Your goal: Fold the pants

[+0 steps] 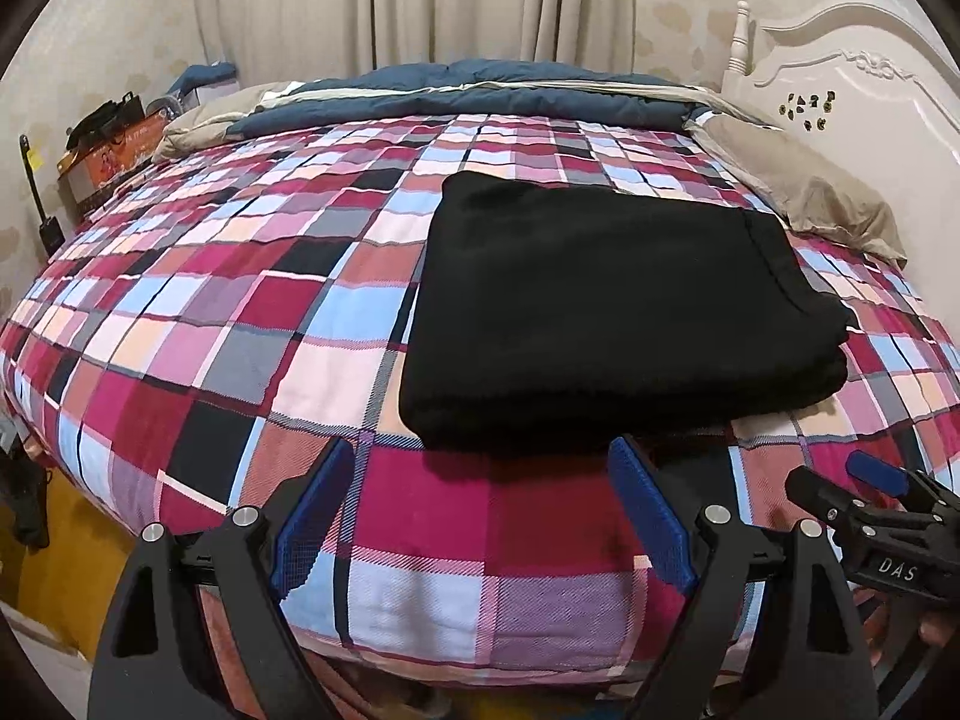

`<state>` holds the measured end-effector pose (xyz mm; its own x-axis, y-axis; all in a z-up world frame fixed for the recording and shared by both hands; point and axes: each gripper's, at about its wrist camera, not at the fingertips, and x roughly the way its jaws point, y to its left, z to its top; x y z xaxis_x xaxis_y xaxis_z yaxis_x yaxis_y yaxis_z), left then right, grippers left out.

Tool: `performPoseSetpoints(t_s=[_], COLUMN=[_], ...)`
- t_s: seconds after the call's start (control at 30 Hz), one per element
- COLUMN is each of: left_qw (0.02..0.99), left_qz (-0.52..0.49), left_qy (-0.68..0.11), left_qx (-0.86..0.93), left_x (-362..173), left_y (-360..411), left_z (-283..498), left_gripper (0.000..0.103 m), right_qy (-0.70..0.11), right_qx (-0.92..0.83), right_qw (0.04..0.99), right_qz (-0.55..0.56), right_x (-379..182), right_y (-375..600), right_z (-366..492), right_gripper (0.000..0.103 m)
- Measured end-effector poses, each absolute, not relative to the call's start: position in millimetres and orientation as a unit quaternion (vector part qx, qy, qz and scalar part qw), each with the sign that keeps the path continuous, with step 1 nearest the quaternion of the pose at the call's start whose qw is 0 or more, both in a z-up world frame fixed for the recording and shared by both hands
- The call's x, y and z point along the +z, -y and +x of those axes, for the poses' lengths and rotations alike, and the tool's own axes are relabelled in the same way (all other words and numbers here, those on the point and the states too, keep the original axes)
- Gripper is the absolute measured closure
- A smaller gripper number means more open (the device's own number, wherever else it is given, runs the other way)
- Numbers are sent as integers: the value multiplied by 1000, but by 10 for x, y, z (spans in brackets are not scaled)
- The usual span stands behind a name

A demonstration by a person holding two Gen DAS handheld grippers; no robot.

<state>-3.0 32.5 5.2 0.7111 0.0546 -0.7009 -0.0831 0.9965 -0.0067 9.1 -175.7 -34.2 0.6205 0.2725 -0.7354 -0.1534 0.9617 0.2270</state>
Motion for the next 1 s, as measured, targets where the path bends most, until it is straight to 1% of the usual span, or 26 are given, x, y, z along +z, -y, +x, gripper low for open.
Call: performPoseSetpoints(t_s=[0.37, 0.5, 0.6, 0.63, 0.7, 0.8, 0.9, 1.0], left_qw=[927, 926, 926, 933, 936, 938, 937, 938], left_qz=[-15, -47, -35, -36, -50, -71, -80, -84], left_qy=[-372, -374, -366, -348, -345, -337, -337, -329], left_qx=[38, 36, 86, 84, 48, 33, 46, 67], left_x=[83, 94, 112, 147, 231, 358, 506, 489], left_y=[-281, -324, -338, -360, -426, -644, -1118, -1559], left_z=[-69, -61, -83, -92, -36, 129, 615, 1099], left_gripper=[17, 12, 10, 10, 10, 10, 10, 10], right_qy=[-424, -426, -427, -428, -432, -440, -422, -398], right_qx=[124, 128, 130, 132, 139, 163, 187, 200], right_qw=[894, 892, 891, 891, 887, 878, 881, 887], right_qz=[74, 77, 78, 80, 87, 99, 105, 118], right_x=[-355, -361, -365, -366, -348, -218, 101, 480], right_y=[1747, 1732, 1736, 1734, 1742, 1769, 1853, 1981], right_z=[33, 14, 20, 17, 21, 76, 273, 735], right_gripper=[3, 3, 3, 3, 3, 3, 3, 3])
